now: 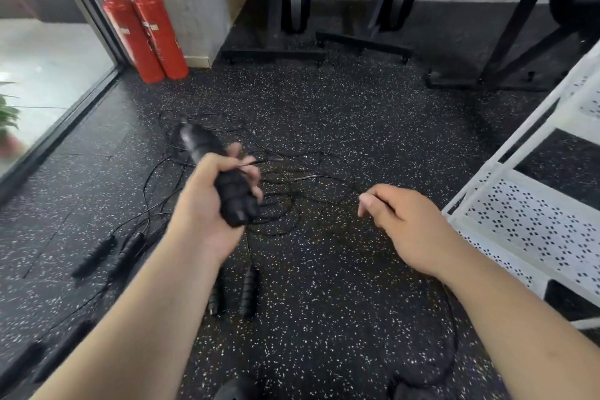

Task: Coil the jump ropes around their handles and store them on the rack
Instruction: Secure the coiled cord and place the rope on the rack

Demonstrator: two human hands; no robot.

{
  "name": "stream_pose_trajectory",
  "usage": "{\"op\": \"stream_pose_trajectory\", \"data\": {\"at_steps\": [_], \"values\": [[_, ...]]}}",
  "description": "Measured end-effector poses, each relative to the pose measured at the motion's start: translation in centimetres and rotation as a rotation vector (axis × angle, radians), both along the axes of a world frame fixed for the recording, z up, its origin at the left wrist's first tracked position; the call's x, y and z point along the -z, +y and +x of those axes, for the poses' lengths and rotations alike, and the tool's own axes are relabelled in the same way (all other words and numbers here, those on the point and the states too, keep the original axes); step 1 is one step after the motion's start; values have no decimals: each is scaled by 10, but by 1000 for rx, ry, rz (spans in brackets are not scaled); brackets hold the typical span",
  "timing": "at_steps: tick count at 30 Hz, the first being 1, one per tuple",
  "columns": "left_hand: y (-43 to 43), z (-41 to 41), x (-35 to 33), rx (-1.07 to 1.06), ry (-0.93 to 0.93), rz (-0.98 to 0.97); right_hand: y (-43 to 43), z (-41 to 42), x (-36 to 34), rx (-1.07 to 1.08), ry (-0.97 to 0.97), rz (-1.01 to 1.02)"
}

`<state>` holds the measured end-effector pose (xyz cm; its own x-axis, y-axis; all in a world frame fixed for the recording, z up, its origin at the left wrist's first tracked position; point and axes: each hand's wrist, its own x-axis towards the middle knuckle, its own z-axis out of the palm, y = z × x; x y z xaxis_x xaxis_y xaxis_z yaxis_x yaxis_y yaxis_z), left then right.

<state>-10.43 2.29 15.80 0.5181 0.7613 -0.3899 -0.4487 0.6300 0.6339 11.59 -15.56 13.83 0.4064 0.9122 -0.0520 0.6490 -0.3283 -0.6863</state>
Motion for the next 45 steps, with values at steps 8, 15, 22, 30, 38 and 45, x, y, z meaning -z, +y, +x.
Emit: {"op": "stream_pose_trajectory", "data": {"at_steps": [8,15,22,30,38,45], "values": [[-82,40,21,459,55,4,16,-24,20,-10,-11,-4],[-52,35,15,261,36,-22,8,-16,12,-86,27,-103],[-12,16,8,2,-62,-71,4,-3,2,-59,42,-38],[-83,45,24,494,27,-28,10,-20,14,-97,-32,-57],[-18,24,13,145,-92,-9,-3,0,2,-152,116,-101],[-58,36,17,403,-33,44,4,-8,6,-126,92,-21]]}}
